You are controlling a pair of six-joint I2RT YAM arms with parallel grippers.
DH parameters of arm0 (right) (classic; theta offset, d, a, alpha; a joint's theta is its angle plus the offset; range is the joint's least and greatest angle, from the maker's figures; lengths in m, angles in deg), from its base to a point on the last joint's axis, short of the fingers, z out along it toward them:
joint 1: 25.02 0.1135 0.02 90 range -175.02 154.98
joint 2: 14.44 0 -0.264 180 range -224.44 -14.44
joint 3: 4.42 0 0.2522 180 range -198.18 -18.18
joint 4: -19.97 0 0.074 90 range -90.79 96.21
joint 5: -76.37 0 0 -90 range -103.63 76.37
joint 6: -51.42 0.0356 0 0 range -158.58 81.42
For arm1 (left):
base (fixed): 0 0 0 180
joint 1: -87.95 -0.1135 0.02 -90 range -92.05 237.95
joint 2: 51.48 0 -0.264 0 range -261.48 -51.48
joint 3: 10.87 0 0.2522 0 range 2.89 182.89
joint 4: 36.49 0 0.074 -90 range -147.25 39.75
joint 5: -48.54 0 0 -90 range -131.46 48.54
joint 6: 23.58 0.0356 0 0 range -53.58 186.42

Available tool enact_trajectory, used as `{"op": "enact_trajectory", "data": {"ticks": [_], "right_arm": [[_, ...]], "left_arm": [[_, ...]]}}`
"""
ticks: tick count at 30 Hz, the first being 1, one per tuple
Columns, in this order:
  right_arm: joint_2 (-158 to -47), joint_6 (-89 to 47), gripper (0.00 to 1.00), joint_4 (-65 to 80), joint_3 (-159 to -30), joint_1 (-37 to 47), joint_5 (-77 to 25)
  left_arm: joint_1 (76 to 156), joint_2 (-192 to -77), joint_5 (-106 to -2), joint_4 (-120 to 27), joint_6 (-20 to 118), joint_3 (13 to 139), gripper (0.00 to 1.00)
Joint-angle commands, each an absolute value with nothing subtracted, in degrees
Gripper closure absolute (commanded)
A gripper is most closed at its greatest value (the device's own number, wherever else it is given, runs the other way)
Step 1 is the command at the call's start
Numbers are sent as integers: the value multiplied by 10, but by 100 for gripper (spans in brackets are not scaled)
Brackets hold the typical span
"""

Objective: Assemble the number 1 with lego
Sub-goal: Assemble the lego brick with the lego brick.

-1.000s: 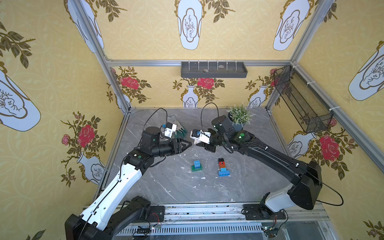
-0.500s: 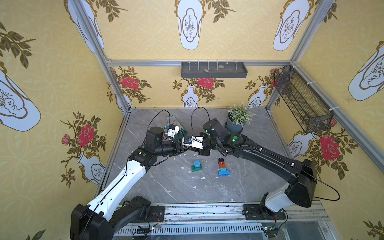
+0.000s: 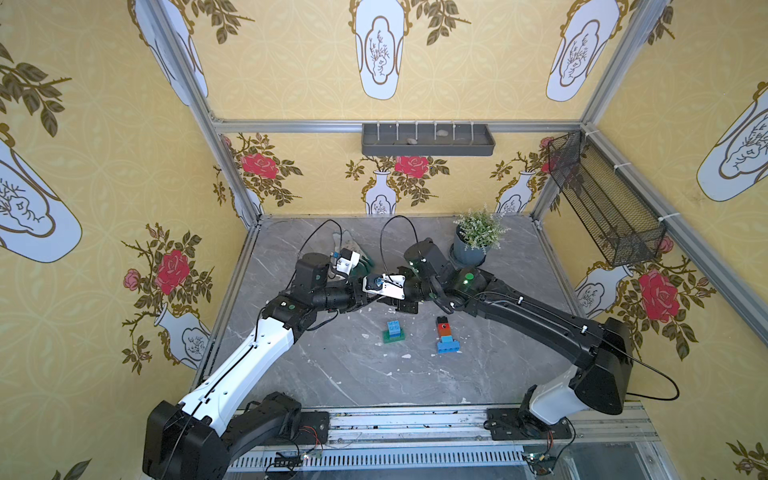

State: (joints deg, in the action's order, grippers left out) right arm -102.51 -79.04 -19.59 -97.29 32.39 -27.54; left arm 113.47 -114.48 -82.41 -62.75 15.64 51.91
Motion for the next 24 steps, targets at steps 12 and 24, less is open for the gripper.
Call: {"op": "enact_trajectory", "data": {"ticks": [12,24], "right_arm": [[-894,-611,35,31,-806,199,-473],[-905,-525,37,228,-756,184,-559]], "left_arm": [[1115,-1140,-880,-386,-15,443,66],[1116,-1153,-913,-192,-152,412,66]]}}
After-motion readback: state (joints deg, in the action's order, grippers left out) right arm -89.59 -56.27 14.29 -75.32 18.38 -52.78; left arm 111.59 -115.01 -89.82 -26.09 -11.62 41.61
